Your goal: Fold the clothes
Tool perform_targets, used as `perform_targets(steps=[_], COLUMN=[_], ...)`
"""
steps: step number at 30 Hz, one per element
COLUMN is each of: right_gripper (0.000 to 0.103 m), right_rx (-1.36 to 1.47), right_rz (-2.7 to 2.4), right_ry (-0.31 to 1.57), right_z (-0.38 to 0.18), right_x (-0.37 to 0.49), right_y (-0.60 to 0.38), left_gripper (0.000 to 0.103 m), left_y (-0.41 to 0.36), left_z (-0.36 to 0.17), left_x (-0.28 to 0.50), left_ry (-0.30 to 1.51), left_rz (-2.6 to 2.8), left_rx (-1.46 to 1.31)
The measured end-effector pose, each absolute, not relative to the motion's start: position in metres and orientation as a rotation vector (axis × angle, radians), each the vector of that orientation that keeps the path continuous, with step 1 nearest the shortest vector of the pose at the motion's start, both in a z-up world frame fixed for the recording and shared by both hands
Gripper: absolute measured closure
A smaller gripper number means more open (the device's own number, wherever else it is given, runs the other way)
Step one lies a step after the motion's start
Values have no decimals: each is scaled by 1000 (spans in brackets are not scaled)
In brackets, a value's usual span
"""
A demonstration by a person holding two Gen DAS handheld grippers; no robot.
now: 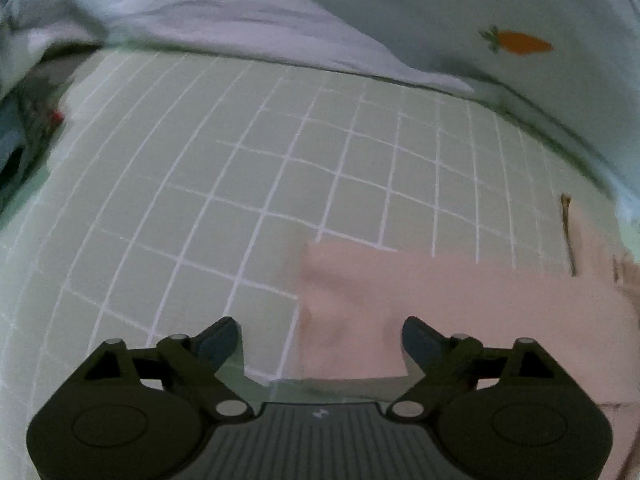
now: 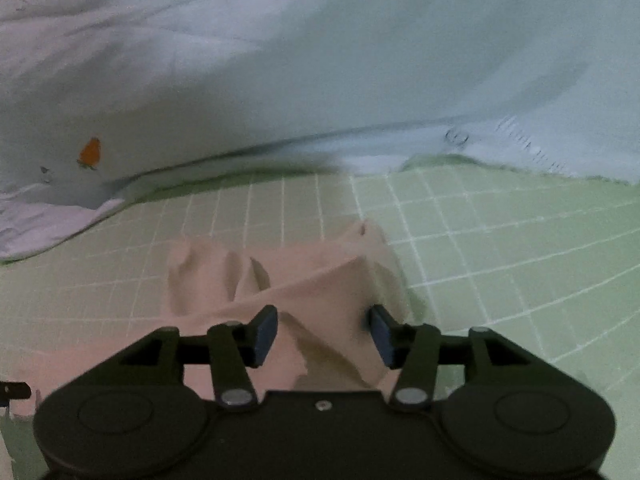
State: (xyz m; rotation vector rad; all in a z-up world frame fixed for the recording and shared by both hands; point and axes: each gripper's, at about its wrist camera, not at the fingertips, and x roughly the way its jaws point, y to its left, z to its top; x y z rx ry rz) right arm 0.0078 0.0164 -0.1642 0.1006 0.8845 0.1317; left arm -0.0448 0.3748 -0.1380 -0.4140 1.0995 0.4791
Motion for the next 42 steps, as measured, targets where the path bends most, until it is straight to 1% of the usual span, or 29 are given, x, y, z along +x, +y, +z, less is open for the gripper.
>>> perform_targets(steps=[1, 2, 3, 4, 5, 6, 7, 8, 12, 14, 18, 21, 24, 27, 29, 30, 31, 34, 36, 38, 40, 42], right_gripper=[67, 75, 90, 92, 94, 97, 97, 98, 98, 98, 98, 98, 98, 97, 87, 71, 59, 56, 56, 56, 59, 59], right_rx=[106, 109, 114, 121, 130, 137, 143, 161, 267, 320, 413, 462, 510, 512, 477, 443, 401, 377, 366, 348, 329, 311], right_rz=[136, 140, 144, 148, 156, 165, 173, 179, 190, 195, 233, 272, 300, 295, 281, 260, 231, 195, 175, 152, 129, 106], right_ry=[889, 895, 901, 907, 908, 905, 899, 891, 843, 806, 749, 717, 696, 722, 772, 795, 816, 798, 807, 825, 844, 862], right_z=[-167, -168, -170, -171, -171, -170, -168, -166, -153, -142, -120, -109, -106, -117, -131, -137, -142, -147, -150, -155, -159, -164], right_x=[10, 12, 13, 13, 12, 11, 11, 11, 10, 6, 0, -2, 1, 10, 18, 21, 24, 18, 15, 13, 11, 10], right_y=[16, 15, 14, 12, 10, 9, 7, 4, -13, -22, -37, -44, -48, -40, -26, -18, -11, -7, -10, -12, -15, -17], left_gripper=[14, 16, 18, 31, 53, 64, 90, 92, 93, 94, 94, 94, 94, 93, 93, 93, 93, 93, 93, 93, 93, 83], left_y=[370, 364, 358, 353, 350, 348, 346, 344, 348, 350, 346, 345, 347, 351, 359, 364, 370, 382, 386, 392, 395, 396], left_z=[-139, -139, -139, -138, -136, -134, -132, -131, -119, -101, -45, -13, 2, -11, -35, -47, -59, -89, -99, -108, -114, -119], left_x=[-43, -42, -42, -43, -43, -43, -42, -42, -45, -49, -69, -85, -95, -92, -89, -87, -85, -85, -90, -94, -97, -99], left_ry=[1100, 1098, 1091, 1073, 1058, 1047, 1036, 1030, 989, 942, 821, 763, 737, 757, 822, 856, 890, 965, 998, 1024, 1046, 1060], left_rz=[479, 481, 487, 484, 473, 462, 450, 446, 451, 441, 417, 398, 387, 417, 470, 489, 509, 556, 592, 606, 600, 599], left_rx=[-379, -347, -315, -296, -293, -292, -292, -299, -358, -386, -386, -397, -421, -417, -441, -458, -475, -514, -503, -515, -529, -528])
